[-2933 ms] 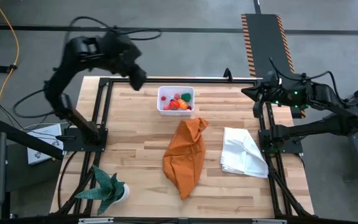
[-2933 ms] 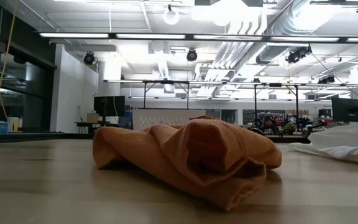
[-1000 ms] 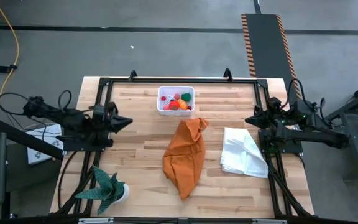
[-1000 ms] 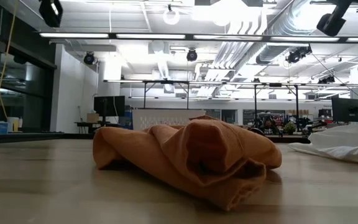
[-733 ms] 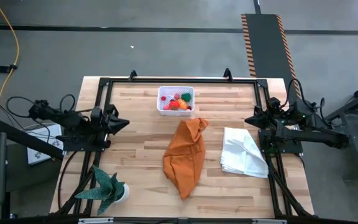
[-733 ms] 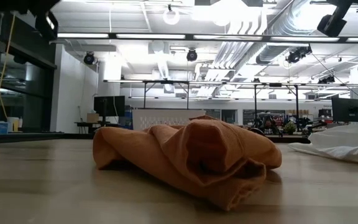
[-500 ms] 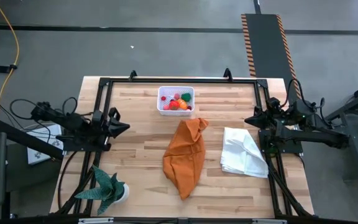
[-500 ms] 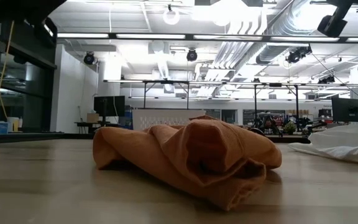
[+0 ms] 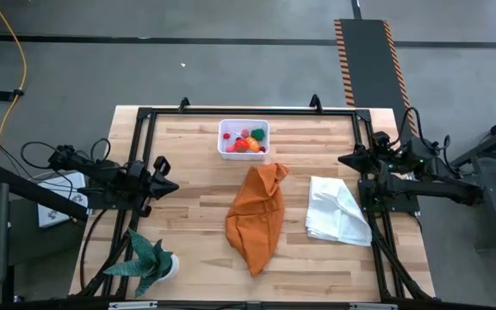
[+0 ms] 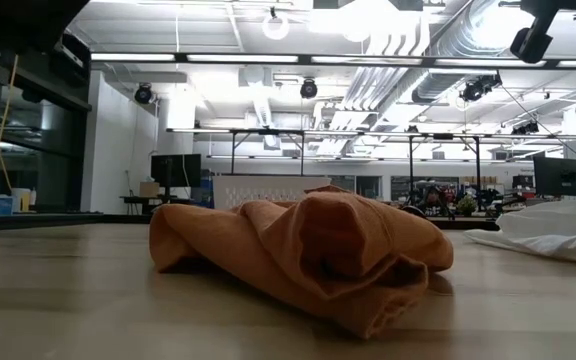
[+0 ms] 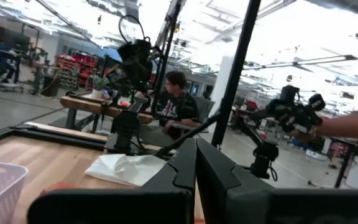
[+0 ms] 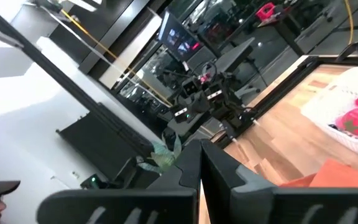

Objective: Pick and placing Produce into tupperware
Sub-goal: Return to Home Position

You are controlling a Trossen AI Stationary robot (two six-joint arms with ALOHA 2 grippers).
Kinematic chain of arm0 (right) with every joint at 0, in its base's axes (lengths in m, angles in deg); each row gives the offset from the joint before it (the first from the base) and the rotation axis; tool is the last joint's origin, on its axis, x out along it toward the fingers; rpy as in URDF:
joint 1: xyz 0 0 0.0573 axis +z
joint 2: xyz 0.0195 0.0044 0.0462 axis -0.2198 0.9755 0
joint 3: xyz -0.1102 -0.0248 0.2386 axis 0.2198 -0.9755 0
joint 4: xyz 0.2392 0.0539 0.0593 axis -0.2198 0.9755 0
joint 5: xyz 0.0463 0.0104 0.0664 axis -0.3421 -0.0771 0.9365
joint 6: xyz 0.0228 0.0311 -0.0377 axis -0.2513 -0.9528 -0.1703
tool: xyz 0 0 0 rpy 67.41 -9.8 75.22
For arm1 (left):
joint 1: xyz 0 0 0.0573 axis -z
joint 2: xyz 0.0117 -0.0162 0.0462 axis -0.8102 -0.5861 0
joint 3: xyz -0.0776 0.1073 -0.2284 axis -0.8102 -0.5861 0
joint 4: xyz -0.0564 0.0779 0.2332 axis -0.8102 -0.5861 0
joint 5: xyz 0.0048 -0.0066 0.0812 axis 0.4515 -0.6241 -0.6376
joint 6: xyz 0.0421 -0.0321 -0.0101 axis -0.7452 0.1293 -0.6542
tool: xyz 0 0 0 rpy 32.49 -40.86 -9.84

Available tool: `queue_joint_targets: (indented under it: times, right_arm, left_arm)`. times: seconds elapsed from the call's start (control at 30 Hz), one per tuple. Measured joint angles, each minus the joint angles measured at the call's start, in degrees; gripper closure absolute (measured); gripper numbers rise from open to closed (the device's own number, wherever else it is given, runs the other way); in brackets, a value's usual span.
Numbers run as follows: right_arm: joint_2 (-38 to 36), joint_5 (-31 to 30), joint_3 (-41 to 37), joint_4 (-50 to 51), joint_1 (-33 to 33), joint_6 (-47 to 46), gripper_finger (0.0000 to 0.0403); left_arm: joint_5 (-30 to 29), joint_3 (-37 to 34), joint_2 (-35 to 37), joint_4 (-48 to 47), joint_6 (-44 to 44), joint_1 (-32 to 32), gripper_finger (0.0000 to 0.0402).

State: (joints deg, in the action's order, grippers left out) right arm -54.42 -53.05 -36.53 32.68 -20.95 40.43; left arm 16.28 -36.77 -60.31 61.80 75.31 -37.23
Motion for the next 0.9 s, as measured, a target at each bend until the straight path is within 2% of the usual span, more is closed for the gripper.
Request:
queue_joint_targets:
  times: [0.2,0.4,0.53,0.67,0.8,0.9]
  right_arm:
    - [0.00,-2.17,0.00,-0.24,0.00,0.11,0.0403]
    - [0.00,-4.64,0.00,-0.45,0.00,0.10,0.0403]
    - [0.00,-4.86,0.00,-0.70,-0.02,0.48,0.0403]
    - [0.00,-4.82,0.00,-0.70,0.00,1.96,0.0403]
    - [0.00,-4.81,0.00,-0.69,-0.01,2.06,0.0403]
    - [0.00,-4.79,0.00,-0.68,-0.01,2.06,0.0403]
  left_arm:
    - [0.37,-0.03,0.04,-1.10,-3.22,0.00,0.0401]
    - [-2.56,-0.01,0.04,-2.70,-5.55,-0.04,0.0401]
    - [-2.70,-0.01,0.04,-6.24,-3.46,-0.04,0.0401]
    - [1.61,-0.01,0.04,-8.17,-0.69,-0.04,0.0401]
    - [9.56,0.05,0.04,-8.20,2.15,-0.04,0.0401]
    - [11.47,0.05,0.04,-12.25,6.46,0.00,0.0401]
